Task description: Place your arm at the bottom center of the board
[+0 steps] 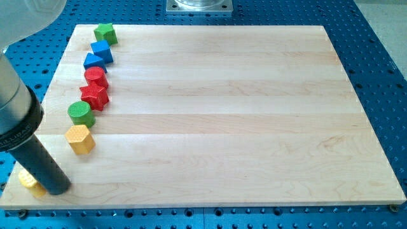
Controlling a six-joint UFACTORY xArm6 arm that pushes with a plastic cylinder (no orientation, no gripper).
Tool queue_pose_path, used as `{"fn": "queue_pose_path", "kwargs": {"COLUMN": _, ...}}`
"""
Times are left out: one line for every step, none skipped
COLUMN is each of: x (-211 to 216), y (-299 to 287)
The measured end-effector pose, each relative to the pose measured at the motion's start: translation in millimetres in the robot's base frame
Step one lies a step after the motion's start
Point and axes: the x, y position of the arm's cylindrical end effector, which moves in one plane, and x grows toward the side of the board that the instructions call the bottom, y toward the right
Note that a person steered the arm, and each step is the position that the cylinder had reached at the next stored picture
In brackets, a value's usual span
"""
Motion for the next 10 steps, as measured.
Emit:
{"fn": "queue_pose_path", "kwargs": {"x": 18, "y": 67}}
{"fn": "queue_pose_path", "kwargs": {"x": 20, "y": 71}}
{"fn": "queue_pose_path", "kwargs": {"x": 20, "y": 57}}
{"fn": "queue_pose_path", "kwargs": {"x": 20, "y": 55}}
{"fn": "queue_pose_path", "kwargs": {"x": 20, "y": 59}}
{"fn": "queue_pose_path", "kwargs": {"x": 19, "y": 62}}
{"fn": "queue_pose_path", "kwargs": {"x": 19, "y": 62}}
{"fn": "queue_pose_path", "kwargs": {"x": 18, "y": 60}}
{"fn": "queue_pose_path", "kwargs": {"x": 20, "y": 79}}
{"fn": "queue_pose_path", "kwargs": {"x": 8, "y": 164}}
